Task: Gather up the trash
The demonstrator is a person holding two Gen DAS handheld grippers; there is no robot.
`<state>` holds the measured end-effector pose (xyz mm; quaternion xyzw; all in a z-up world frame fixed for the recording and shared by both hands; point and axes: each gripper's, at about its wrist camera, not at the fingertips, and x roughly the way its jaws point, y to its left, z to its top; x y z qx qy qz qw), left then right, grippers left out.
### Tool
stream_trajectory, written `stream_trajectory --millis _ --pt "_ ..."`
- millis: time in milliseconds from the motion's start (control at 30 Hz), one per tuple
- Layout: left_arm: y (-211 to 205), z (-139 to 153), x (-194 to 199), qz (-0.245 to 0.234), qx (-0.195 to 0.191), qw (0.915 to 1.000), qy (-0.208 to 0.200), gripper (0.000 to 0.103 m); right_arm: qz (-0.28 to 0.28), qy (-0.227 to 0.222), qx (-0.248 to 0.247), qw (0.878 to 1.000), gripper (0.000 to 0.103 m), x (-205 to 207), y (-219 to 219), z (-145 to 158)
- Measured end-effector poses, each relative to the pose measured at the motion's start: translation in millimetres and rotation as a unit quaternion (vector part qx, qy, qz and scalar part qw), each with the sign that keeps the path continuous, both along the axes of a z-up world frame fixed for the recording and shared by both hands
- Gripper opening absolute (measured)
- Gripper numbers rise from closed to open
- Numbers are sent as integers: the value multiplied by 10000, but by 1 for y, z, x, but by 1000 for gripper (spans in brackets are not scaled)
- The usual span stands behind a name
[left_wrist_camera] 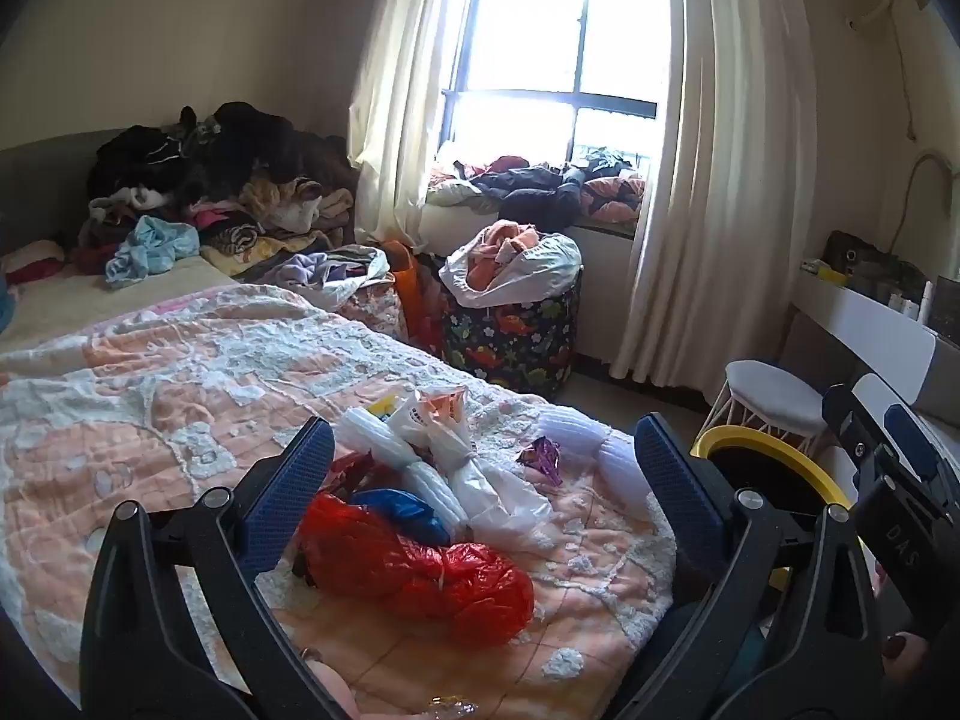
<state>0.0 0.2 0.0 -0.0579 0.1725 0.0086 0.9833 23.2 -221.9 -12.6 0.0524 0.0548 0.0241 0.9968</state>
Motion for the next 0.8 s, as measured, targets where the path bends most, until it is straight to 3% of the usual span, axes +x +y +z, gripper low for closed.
stream_trajectory --millis 800 --pt "1 0 -1 -11 -93 9999 -81 92 -9 -59 -35 10000 98 -1 0 8"
